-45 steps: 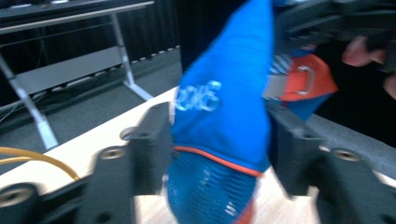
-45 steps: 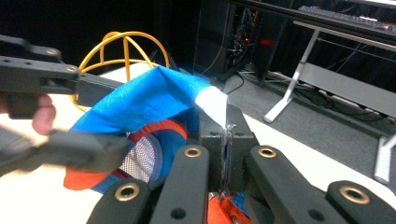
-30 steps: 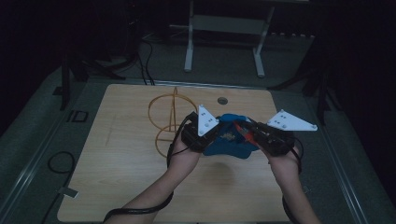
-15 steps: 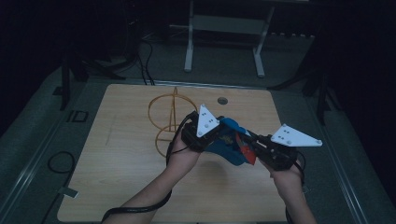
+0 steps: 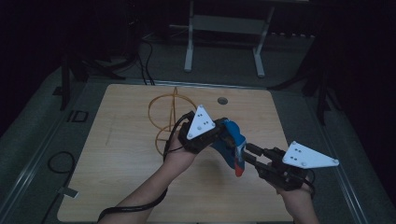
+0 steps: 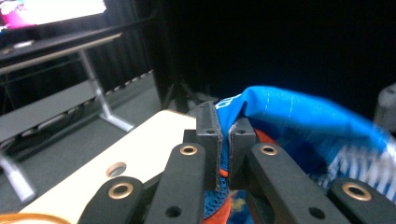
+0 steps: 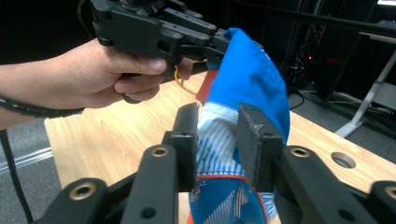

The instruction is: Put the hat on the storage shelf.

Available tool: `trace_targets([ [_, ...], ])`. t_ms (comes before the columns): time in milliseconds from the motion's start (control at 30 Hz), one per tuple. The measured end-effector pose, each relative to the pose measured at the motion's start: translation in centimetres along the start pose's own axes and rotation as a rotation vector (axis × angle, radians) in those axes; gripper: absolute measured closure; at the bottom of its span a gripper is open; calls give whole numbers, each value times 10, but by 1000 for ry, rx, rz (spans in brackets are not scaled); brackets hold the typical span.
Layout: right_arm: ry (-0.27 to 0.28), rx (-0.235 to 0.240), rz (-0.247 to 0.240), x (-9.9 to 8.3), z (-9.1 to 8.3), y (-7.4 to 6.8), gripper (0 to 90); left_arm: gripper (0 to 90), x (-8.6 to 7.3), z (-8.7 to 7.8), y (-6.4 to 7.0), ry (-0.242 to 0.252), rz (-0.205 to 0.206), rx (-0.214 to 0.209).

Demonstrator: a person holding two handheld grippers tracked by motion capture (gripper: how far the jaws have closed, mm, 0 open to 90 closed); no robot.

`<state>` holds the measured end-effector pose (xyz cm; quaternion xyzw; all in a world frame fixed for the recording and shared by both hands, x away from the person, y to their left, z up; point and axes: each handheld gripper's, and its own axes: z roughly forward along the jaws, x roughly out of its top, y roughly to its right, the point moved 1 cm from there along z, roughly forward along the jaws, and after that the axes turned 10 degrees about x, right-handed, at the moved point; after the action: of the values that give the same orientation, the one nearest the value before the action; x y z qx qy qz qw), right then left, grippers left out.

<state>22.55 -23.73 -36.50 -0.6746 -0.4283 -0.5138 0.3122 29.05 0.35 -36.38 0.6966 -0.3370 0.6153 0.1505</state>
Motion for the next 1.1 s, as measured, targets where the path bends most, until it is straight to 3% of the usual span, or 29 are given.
trace_targets([
  [33, 2, -1, -5, 0, -3, -1, 677, 875, 0, -2, 0, 5, 2, -25],
  [133, 2, -4, -12, -3, -10, 0, 647, 874, -2, -7, 1, 21, 64, -38],
  [167, 0, -12, -14, -4, -12, 1, 641, 874, -3, -10, -1, 50, 59, -61],
  [233, -3, -20, -16, -8, -15, 5, 629, 874, -4, -13, -6, 54, 62, -71],
  [300, -5, -25, -4, -13, -16, 9, 630, 874, -7, -17, -10, 96, 44, -120],
  [400, -19, -19, 17, -22, -14, 16, 632, 874, -9, -22, -14, 115, 59, -171],
  [533, -30, 27, 31, -30, -9, 16, 631, 873, -10, -27, -14, 143, 78, -259],
  [600, -33, 37, 23, -30, -8, 15, 631, 873, -10, -27, -14, 143, 78, -259],
  [633, -31, 55, 18, -30, -6, 13, 628, 873, -11, -30, -13, 174, 101, -331],
  [767, -31, 74, 5, -29, -5, 10, 614, 873, -12, -32, -12, 174, 103, -342],
  [1000, -69, 115, -24, -33, 9, 1, 565, 872, -13, -32, -8, 190, 64, -373],
  [1100, -74, 115, -19, -35, 15, 1, 564, 872, -13, -33, -5, 194, 80, -383],
])
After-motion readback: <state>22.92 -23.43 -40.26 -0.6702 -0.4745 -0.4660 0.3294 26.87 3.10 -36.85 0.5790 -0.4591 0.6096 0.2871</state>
